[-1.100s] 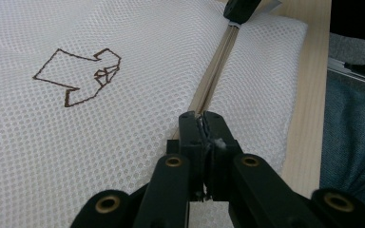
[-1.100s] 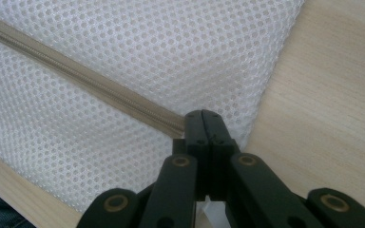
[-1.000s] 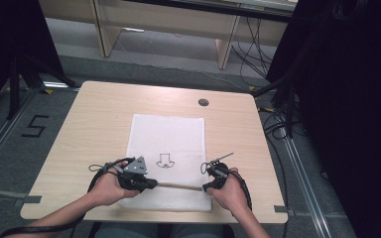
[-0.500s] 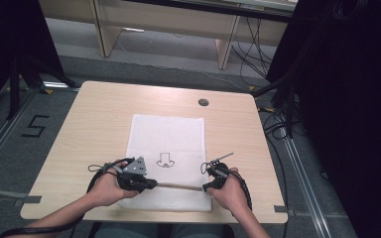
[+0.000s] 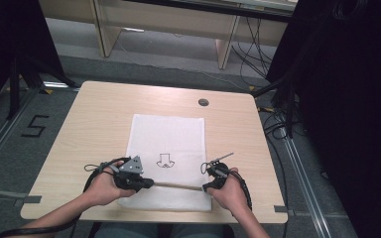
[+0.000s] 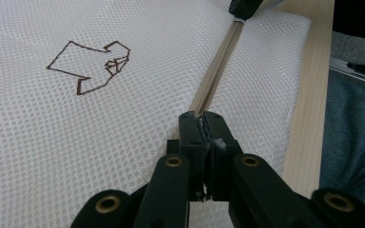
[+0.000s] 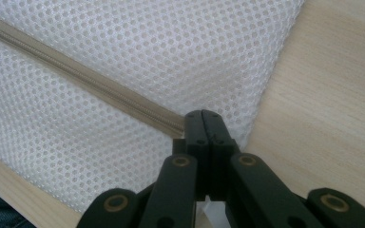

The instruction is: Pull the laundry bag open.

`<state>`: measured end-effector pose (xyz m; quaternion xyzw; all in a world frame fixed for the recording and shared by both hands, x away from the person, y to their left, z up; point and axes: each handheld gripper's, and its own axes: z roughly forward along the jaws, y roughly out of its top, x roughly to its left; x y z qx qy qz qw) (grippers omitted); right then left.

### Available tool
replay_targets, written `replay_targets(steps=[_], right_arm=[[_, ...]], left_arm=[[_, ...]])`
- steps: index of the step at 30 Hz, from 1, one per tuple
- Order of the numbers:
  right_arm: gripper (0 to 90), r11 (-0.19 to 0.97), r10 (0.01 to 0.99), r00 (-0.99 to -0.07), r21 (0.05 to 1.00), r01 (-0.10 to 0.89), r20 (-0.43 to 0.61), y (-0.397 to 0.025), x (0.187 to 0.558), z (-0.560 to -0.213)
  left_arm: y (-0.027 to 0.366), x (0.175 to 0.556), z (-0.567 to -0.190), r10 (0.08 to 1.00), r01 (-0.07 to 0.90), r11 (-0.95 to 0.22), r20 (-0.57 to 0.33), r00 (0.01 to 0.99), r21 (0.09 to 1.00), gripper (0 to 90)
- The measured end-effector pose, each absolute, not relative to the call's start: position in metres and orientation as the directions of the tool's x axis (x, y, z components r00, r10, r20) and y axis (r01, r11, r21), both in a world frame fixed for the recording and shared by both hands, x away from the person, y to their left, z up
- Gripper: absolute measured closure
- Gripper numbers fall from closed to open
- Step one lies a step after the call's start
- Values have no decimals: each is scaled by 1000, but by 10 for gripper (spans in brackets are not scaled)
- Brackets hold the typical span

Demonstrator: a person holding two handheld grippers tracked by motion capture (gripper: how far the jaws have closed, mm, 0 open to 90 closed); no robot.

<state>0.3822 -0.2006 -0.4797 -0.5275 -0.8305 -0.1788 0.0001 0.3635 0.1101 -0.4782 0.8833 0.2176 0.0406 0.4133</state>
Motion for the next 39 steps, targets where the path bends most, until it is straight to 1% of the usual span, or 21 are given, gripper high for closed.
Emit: replay_targets(steps=[3,5,6,7,9,10,13,14,22,23,24,26,27,28,29,31,32,33,36,38,39], right_arm=[[900,379,876,-443,296,876,189,-201,382,-480],[900,380,876,-444,297,876,189,-201,382,-480],[900,380,876,-444,297,876,189,-201,382,-480],[900,380,876,-444,297,876,189,-201,382,-480],[900,379,876,-444,299,876,191,-201,382,-480],[900,380,876,-444,296,876,189,-201,382,-480],[900,386,875,-447,291,876,185,-200,382,-479],[900,383,876,-445,291,877,185,-200,382,-479],[900,384,879,-445,299,874,170,-201,382,-480],[900,381,879,-443,296,876,178,-201,382,-480],[900,382,877,-444,295,876,185,-201,382,-480],[900,382,876,-445,295,876,185,-200,382,-479],[900,383,876,-445,294,876,185,-200,382,-479],[900,382,879,-442,293,877,180,-200,382,-479],[900,379,879,-440,291,878,182,-200,382,-479],[900,419,852,-492,331,846,180,-202,384,-481],[900,392,867,-458,301,870,197,-200,382,-479],[900,404,861,-473,314,859,188,-201,383,-480],[900,401,862,-470,311,862,189,-201,383,-480],[900,402,862,-471,314,860,188,-201,383,-480],[900,399,863,-468,311,862,190,-201,382,-480]], left_arm=[[111,364,-478,413,341,-573,-96,906,746,873],[112,364,-478,416,349,-561,-109,903,750,874],[114,365,-478,412,335,-577,-89,907,745,874],[115,364,-478,422,355,-566,-109,900,744,874],[119,365,-479,424,351,-573,-98,901,741,874],[120,363,-479,438,366,-562,-109,892,741,874],[124,365,-478,426,349,-562,-99,899,749,873],[125,364,-478,445,366,-565,-101,890,740,873],[127,364,-479,445,373,-554,-114,888,744,874],[129,365,-478,441,360,-571,-95,893,738,873],[130,364,-479,449,379,-551,-119,886,744,873],[134,365,-479,448,371,-560,-106,888,741,873],[134,364,-479,461,387,-544,-119,879,745,874],[137,365,-478,452,370,-556,-103,886,744,873],[137,364,-479,464,390,-540,-123,877,746,874],[140,364,-479,458,377,-553,-107,882,743,873],[140,363,-479,467,394,-540,-125,875,744,874],[141,365,-479,464,383,-557,-106,879,737,873],[142,364,-479,468,394,-537,-124,875,746,873],[144,364,-478,473,388,-547,-108,874,741,873],[144,364,-478,470,391,-538,-119,874,747,873]])
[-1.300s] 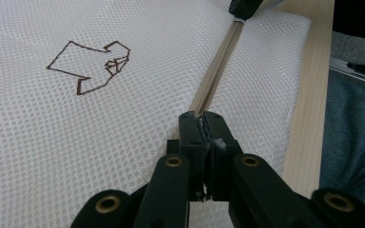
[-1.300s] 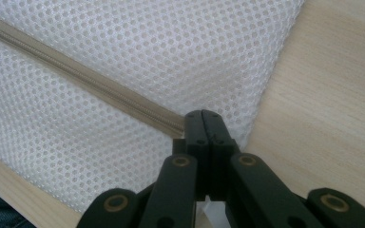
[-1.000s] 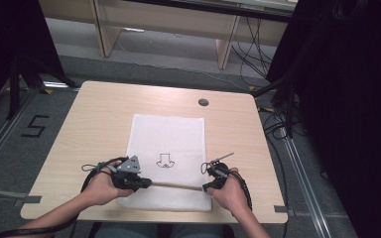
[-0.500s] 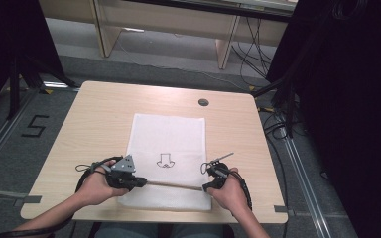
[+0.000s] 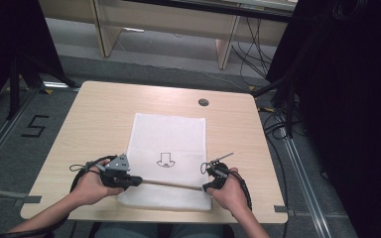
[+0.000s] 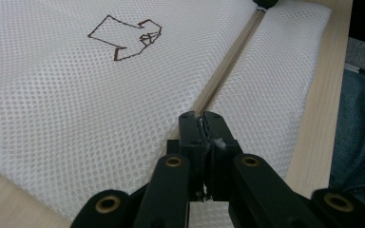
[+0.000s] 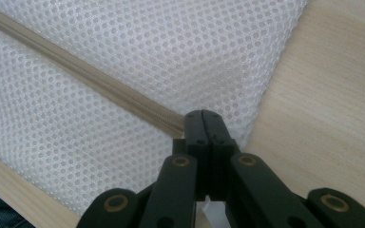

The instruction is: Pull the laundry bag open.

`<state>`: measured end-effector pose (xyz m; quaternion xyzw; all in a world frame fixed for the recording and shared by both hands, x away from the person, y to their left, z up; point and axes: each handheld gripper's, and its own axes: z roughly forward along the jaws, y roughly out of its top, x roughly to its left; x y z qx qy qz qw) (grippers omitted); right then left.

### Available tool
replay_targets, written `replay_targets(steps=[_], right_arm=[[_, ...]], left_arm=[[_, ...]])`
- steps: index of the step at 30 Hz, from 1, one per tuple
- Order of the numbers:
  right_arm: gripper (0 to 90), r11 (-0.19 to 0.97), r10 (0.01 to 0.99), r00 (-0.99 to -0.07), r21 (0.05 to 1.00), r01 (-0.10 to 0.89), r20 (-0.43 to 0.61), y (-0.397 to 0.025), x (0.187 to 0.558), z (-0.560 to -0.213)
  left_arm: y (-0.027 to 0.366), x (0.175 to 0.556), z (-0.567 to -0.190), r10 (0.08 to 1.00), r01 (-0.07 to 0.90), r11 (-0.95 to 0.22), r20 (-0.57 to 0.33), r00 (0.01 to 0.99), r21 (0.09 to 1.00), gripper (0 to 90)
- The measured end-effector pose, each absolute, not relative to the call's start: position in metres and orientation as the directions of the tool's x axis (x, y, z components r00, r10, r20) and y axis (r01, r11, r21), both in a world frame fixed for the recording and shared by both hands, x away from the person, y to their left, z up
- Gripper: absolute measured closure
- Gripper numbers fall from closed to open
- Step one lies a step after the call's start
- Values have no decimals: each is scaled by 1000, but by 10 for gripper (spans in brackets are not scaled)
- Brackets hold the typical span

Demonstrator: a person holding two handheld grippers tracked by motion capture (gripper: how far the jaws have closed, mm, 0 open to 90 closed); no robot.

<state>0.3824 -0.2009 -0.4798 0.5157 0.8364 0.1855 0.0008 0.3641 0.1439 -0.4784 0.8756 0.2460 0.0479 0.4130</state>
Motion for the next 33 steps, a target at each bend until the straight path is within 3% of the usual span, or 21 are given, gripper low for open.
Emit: replay_targets(steps=[29,33], right_arm=[[900,399,863,-468,310,863,190,-201,382,-480],[900,391,867,-458,301,870,196,-200,382,-479]], left_arm=[[170,363,-478,503,399,-528,-102,858,750,873],[176,361,-478,529,432,-490,-137,838,757,874]])
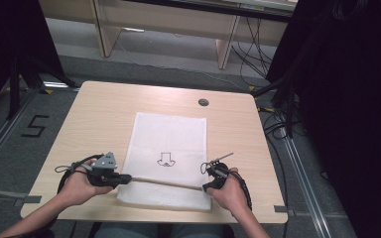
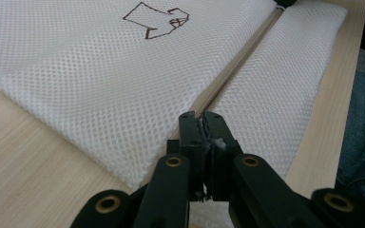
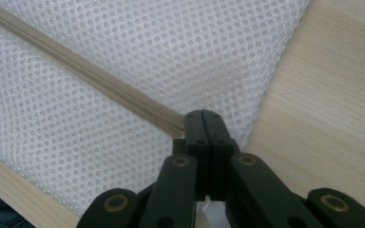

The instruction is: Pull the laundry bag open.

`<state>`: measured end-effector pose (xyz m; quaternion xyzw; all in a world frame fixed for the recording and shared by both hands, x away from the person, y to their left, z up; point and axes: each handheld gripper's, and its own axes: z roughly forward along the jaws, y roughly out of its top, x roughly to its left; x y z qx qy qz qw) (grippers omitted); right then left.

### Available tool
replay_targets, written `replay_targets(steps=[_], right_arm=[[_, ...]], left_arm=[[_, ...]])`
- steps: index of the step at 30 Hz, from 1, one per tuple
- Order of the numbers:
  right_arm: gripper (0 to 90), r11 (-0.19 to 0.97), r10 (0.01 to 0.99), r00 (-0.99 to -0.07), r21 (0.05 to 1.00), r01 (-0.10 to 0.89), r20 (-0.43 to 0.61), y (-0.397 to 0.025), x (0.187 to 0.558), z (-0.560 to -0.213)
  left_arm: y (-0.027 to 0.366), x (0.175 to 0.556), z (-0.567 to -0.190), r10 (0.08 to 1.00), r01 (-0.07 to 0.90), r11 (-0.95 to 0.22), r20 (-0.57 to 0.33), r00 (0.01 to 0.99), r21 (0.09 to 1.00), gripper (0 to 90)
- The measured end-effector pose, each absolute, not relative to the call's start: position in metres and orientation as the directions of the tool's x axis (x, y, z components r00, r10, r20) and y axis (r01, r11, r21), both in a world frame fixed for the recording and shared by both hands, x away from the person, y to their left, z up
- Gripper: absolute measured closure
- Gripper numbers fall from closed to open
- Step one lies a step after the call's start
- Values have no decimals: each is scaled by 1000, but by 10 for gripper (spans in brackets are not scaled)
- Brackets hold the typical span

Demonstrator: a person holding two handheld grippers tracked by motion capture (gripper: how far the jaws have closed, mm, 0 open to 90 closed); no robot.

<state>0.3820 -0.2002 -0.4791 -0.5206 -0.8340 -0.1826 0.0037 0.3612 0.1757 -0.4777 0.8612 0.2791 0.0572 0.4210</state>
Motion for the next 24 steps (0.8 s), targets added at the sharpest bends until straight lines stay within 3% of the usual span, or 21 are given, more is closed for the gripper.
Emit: replay_targets(steps=[24], right_arm=[[900,380,872,-445,293,878,203,-200,382,-479]], left_arm=[[199,360,-480,576,474,-458,-155,803,752,873]])
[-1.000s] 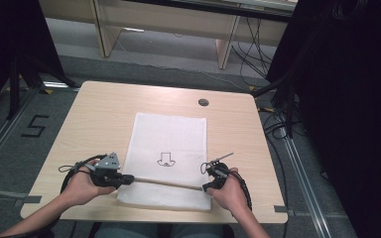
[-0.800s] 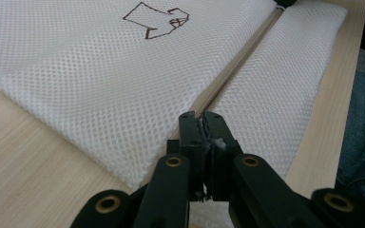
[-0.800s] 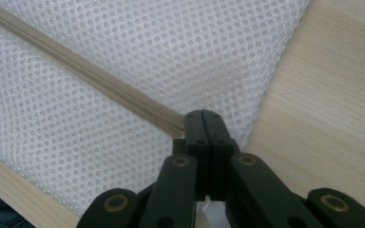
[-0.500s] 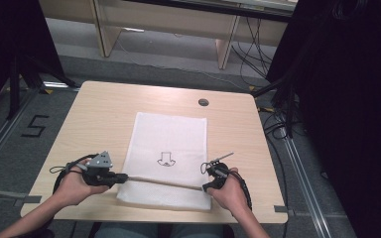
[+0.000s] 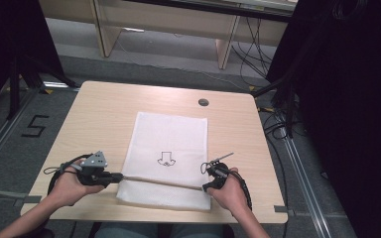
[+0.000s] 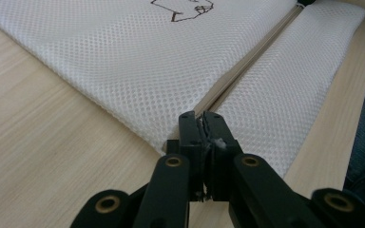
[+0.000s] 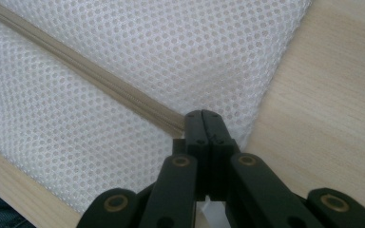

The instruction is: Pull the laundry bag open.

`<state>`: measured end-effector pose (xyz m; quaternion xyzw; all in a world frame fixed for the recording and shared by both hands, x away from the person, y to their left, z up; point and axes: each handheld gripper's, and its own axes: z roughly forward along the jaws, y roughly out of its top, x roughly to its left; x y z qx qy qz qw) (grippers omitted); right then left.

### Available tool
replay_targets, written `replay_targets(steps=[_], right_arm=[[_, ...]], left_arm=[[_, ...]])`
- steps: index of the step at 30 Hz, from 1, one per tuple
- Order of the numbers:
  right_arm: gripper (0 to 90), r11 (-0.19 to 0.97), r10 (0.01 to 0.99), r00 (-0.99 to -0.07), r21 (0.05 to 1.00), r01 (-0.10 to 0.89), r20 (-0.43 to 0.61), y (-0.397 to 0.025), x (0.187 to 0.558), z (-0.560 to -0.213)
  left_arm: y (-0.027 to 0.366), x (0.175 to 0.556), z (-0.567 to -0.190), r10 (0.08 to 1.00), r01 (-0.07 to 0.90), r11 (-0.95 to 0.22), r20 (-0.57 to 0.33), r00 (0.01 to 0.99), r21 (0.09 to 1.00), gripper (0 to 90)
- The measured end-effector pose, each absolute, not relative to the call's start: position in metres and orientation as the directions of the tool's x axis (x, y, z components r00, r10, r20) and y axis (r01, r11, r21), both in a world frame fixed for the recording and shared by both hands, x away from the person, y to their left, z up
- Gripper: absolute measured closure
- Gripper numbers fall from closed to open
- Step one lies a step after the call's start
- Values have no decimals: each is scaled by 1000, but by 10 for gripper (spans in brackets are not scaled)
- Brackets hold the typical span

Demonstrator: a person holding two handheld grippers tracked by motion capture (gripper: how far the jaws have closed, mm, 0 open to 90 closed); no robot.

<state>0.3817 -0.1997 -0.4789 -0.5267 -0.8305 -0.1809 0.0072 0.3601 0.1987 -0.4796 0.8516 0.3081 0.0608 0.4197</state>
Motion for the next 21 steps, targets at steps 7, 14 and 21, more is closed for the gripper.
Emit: replay_targets(steps=[7,14,21], right_arm=[[900,376,872,-443,296,878,207,-200,382,-479],[900,393,866,-460,301,869,197,-200,382,-479],[900,385,875,-447,294,875,186,-201,382,-479]], left_arm=[[202,361,-480,590,474,-474,-133,797,742,872],[204,360,-482,600,490,-475,-139,788,731,873],[206,361,-485,608,509,-489,-142,781,708,873]])
